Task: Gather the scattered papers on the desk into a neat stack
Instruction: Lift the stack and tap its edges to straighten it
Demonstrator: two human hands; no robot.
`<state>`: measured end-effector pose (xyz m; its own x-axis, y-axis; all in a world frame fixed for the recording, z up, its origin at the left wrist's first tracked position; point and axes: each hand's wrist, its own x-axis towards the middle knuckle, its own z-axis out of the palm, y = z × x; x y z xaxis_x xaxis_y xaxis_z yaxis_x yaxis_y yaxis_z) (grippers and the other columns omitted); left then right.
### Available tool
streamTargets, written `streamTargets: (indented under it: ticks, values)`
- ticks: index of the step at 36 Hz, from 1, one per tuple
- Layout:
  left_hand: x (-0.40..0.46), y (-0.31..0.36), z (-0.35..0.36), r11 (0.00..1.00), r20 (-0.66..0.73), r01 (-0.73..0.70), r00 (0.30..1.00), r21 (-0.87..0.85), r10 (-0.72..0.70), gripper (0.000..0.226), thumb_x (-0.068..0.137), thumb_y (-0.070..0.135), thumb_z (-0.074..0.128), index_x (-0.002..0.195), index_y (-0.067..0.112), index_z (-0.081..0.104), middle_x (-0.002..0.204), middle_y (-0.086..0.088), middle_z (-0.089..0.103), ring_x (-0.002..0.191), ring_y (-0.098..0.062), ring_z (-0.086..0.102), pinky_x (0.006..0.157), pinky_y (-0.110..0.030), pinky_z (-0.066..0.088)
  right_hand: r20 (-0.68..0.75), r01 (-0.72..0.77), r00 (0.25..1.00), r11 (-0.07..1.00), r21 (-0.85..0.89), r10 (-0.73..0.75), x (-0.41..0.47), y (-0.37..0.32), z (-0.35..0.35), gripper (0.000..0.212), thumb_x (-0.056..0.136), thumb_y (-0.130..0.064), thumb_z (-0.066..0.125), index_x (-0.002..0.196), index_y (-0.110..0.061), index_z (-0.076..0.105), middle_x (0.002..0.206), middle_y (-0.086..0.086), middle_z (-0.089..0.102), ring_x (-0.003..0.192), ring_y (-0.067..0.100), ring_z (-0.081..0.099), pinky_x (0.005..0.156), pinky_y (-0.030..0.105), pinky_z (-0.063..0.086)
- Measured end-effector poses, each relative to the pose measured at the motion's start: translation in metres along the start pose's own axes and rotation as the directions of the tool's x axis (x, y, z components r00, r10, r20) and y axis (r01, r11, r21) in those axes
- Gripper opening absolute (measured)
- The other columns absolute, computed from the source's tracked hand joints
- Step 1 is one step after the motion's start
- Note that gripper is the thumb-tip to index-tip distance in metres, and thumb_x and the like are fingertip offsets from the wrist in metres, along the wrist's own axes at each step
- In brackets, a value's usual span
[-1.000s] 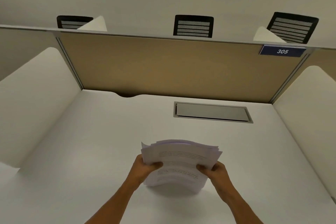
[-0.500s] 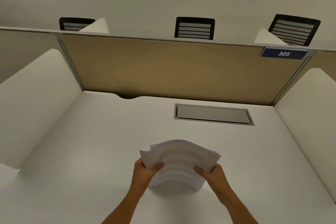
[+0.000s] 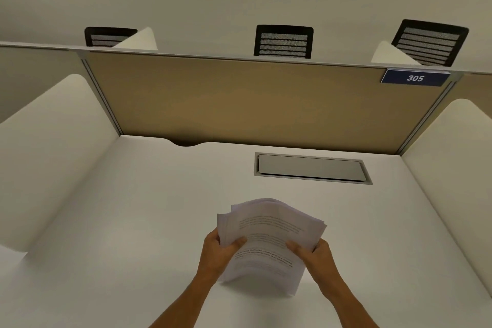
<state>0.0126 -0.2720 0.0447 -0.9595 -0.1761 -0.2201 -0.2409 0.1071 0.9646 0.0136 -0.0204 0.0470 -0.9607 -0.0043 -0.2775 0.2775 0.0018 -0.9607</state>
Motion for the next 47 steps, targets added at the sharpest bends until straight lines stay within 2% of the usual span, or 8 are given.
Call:
streamTargets:
  ticks: [4, 9, 15, 18, 24, 31, 43, 47]
  values:
    - [-0.002, 0.007, 0.006, 0.999, -0.032, -0.022, 0.999, -0.036, 0.021, 0.034, 0.063, 0.044, 0.083, 0.092, 0.028, 0.073, 0.083, 0.005, 0.077, 0.076, -0.015, 0.074, 0.055, -0.021, 0.058, 0.028, 0.02, 0.999, 1.0, 0.003, -0.02, 0.001, -0.007, 0.002, 0.039, 0.064, -0.044, 0.087, 0.101, -0.035, 0.079, 0.1, 0.001, 0.08, 0.089, 0.021, 0.077, 0.068, 0.029, 0.062]
    - [0.001, 0.012, 0.002, 0.992, -0.078, -0.089, 0.994, -0.091, 0.082, 0.033, 0.064, 0.037, 0.083, 0.095, 0.029, 0.072, 0.086, 0.009, 0.077, 0.078, -0.009, 0.072, 0.056, -0.016, 0.055, 0.018, 0.047, 0.999, 0.998, 0.029, -0.047, 0.002, -0.01, -0.007, 0.047, 0.065, -0.041, 0.089, 0.11, -0.031, 0.076, 0.105, 0.001, 0.079, 0.093, 0.018, 0.076, 0.072, 0.025, 0.061]
    - [0.006, -0.003, -0.005, 1.0, 0.073, -0.01, 0.997, -0.012, 0.011, 0.034, 0.068, 0.034, 0.082, 0.101, 0.031, 0.071, 0.095, 0.002, 0.077, 0.091, -0.014, 0.072, 0.069, -0.023, 0.06, 0.071, -0.023, 0.997, 0.999, -0.034, 0.025, 0.009, 0.001, -0.009, 0.056, 0.062, -0.041, 0.089, 0.113, -0.023, 0.074, 0.107, -0.001, 0.079, 0.095, 0.015, 0.075, 0.075, 0.025, 0.062]
    - [0.008, -0.007, -0.007, 1.0, 0.165, -0.001, 0.986, 0.019, -0.002, 0.033, 0.073, 0.029, 0.082, 0.104, 0.032, 0.07, 0.101, 0.001, 0.076, 0.095, -0.015, 0.072, 0.075, -0.028, 0.061, 0.051, -0.031, 0.998, 0.998, -0.05, 0.033, 0.012, 0.0, -0.006, 0.044, 0.065, -0.041, 0.086, 0.106, -0.027, 0.077, 0.103, -0.002, 0.08, 0.09, 0.013, 0.075, 0.07, 0.023, 0.061]
    - [0.007, 0.008, -0.004, 0.998, 0.0, -0.042, 0.999, -0.045, 0.042, 0.03, 0.065, 0.037, 0.083, 0.093, 0.031, 0.075, 0.087, 0.008, 0.078, 0.079, -0.01, 0.074, 0.056, -0.018, 0.057, 0.018, 0.015, 1.0, 0.999, -0.028, -0.015, 0.013, -0.013, -0.002, 0.026, 0.068, -0.038, 0.083, 0.094, -0.037, 0.081, 0.095, -0.001, 0.081, 0.083, 0.017, 0.077, 0.064, 0.02, 0.06]
    - [0.005, -0.004, 0.001, 0.998, 0.054, 0.031, 0.998, -0.046, -0.028, 0.031, 0.072, 0.016, 0.086, 0.096, 0.03, 0.072, 0.089, 0.005, 0.078, 0.085, -0.011, 0.073, 0.064, -0.019, 0.057, 0.089, -0.032, 0.996, 0.999, -0.019, 0.033, 0.01, 0.003, -0.005, 0.052, 0.062, -0.037, 0.09, 0.112, -0.029, 0.076, 0.109, 0.002, 0.078, 0.099, 0.02, 0.074, 0.076, 0.029, 0.061]
    - [0.011, 0.002, 0.009, 0.995, -0.109, -0.012, 0.994, -0.099, 0.002, 0.019, 0.075, 0.017, 0.083, 0.089, 0.026, 0.074, 0.081, 0.009, 0.077, 0.075, -0.01, 0.073, 0.054, -0.017, 0.055, 0.043, 0.019, 0.999, 0.999, -0.03, -0.017, 0.014, -0.016, 0.002, 0.042, 0.066, -0.043, 0.088, 0.105, -0.043, 0.076, 0.105, -0.007, 0.079, 0.095, 0.009, 0.075, 0.073, 0.02, 0.06]
    - [0.009, -0.009, 0.013, 0.996, -0.009, 0.056, 0.998, -0.069, -0.057, 0.025, 0.074, 0.014, 0.084, 0.092, 0.028, 0.073, 0.084, 0.004, 0.078, 0.081, -0.014, 0.073, 0.06, -0.018, 0.057, 0.057, -0.007, 0.998, 0.999, -0.053, 0.01, 0.013, -0.006, 0.002, 0.045, 0.064, -0.039, 0.088, 0.106, -0.045, 0.074, 0.104, -0.008, 0.078, 0.094, 0.007, 0.074, 0.072, 0.02, 0.06]
